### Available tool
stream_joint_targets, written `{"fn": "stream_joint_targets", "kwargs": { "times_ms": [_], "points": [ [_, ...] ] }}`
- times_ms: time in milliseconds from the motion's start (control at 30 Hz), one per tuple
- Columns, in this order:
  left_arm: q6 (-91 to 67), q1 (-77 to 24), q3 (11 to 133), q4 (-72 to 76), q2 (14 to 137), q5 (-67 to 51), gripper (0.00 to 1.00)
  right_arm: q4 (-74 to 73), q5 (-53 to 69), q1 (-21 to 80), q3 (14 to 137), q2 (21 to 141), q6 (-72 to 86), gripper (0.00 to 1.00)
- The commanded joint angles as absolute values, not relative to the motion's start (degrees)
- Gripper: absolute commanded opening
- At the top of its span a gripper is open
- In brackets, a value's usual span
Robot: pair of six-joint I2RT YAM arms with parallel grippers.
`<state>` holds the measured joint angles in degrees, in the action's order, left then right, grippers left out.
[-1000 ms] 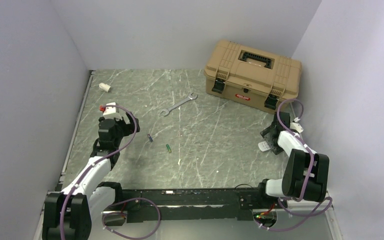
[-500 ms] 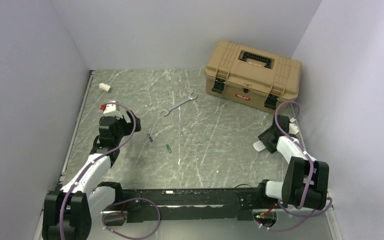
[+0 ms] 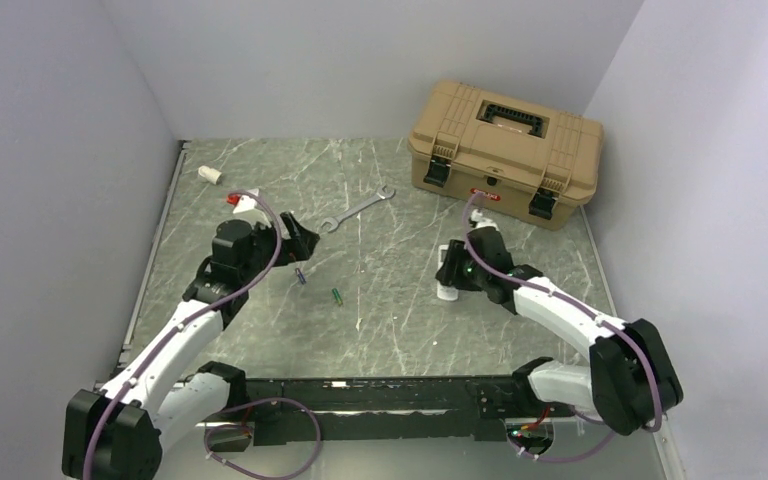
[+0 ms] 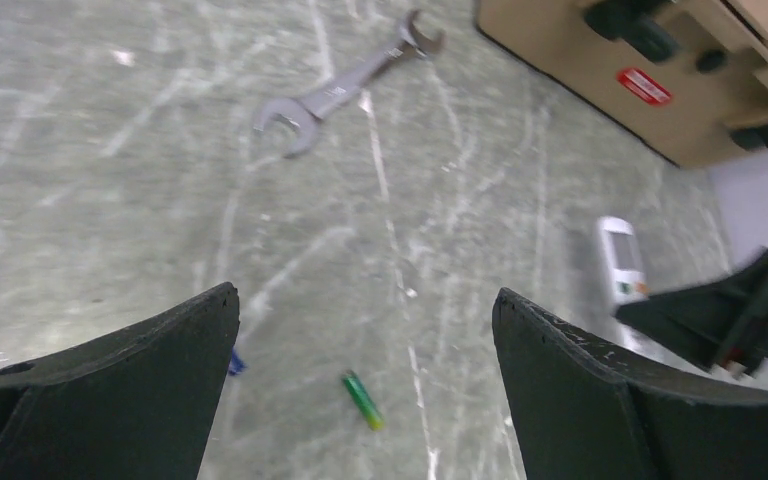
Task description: Load the batteries into the remote control
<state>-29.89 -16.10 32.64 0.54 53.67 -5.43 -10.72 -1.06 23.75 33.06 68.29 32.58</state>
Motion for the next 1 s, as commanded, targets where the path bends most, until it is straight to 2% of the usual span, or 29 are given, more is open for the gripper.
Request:
{"fn": "stream_joint_targets", "kwargs": {
  "times_ms": [0,167,400,733,967],
  "points": [
    [-36.5,-20.2,33.4,1.0,53.4,-12.5,0.99,-1.9,5.8,30.5,34.1,70.0,24.2,0.34],
    [-44.5,-25.7,32.3,2.7,53.8,-11.8,0.99,2.4,8.6,38.7,34.6,68.9,18.9,0.31],
    [-59.7,-28.3,22.4,17.2,50.0,-11.8,0.99,10.9,18.2,41.2,34.2,64.3,24.1,0.26],
    [-66.0,-35.8,23.1,28.1,54.8,-9.5,0.99,13.1,21.9,42.5,36.6,66.1,28.0,0.23],
    [-65.4,-39.9,25.9,28.8,59.1,-6.8,0.98,12.6,22.9,43.6,36.8,63.9,28.4,0.23]
  ]
}}
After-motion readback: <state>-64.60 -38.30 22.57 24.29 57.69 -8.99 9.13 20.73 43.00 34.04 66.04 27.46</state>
